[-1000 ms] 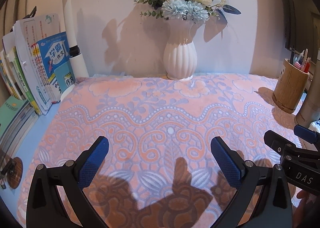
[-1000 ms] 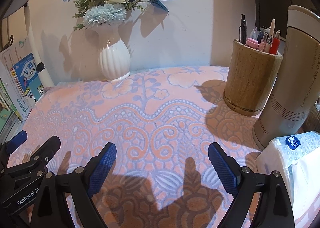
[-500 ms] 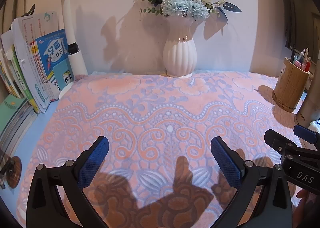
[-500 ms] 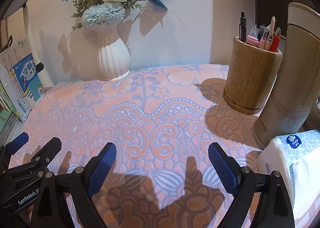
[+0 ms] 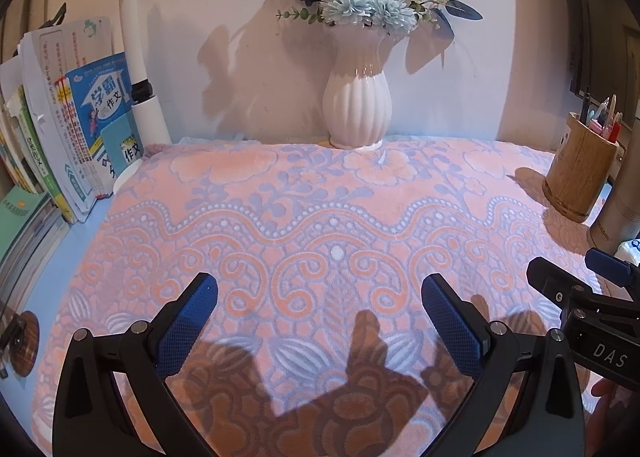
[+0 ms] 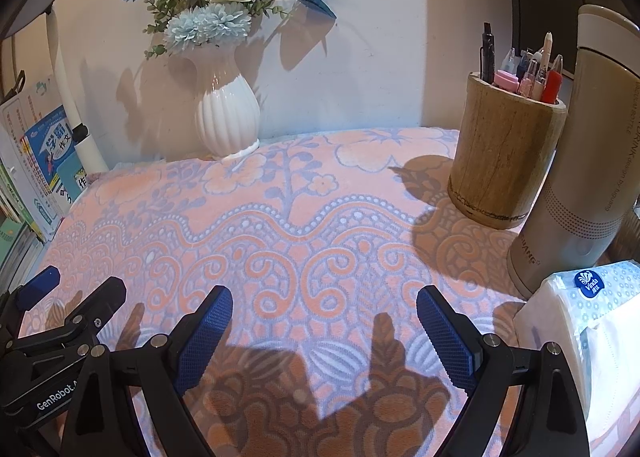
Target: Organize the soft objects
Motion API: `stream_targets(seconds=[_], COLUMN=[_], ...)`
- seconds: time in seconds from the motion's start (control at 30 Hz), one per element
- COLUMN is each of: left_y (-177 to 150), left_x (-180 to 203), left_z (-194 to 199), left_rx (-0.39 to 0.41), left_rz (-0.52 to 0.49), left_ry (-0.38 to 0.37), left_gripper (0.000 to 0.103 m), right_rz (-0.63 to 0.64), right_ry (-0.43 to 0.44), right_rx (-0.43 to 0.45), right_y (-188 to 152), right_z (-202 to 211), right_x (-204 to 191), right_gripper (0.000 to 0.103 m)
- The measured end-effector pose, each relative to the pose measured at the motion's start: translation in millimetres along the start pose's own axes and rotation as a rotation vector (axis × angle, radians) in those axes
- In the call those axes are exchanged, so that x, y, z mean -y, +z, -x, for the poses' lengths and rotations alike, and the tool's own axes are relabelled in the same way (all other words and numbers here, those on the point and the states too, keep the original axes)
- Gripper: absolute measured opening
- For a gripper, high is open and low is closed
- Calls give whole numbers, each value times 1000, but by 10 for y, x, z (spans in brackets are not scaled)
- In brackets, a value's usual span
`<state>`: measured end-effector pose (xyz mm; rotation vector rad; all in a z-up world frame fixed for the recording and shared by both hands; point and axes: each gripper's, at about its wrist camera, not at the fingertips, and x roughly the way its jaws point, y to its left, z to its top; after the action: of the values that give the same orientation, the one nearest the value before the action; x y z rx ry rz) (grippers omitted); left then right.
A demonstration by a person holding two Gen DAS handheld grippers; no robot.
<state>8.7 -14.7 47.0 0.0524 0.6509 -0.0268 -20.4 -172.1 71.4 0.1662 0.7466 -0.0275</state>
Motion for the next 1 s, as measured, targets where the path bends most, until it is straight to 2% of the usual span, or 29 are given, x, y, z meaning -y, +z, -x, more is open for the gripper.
stream_targets(seconds=[1.0], left_y=[-1], left_x=[4], left_z=[1], left_rx=[-3], left_rz=[-5], left_ry=[3], left_gripper=[102], right_rz=[13], right_ry=[11], right_rx=[-9], right_y=[-6], right_z=[4], right_x=[2], right_gripper=[93])
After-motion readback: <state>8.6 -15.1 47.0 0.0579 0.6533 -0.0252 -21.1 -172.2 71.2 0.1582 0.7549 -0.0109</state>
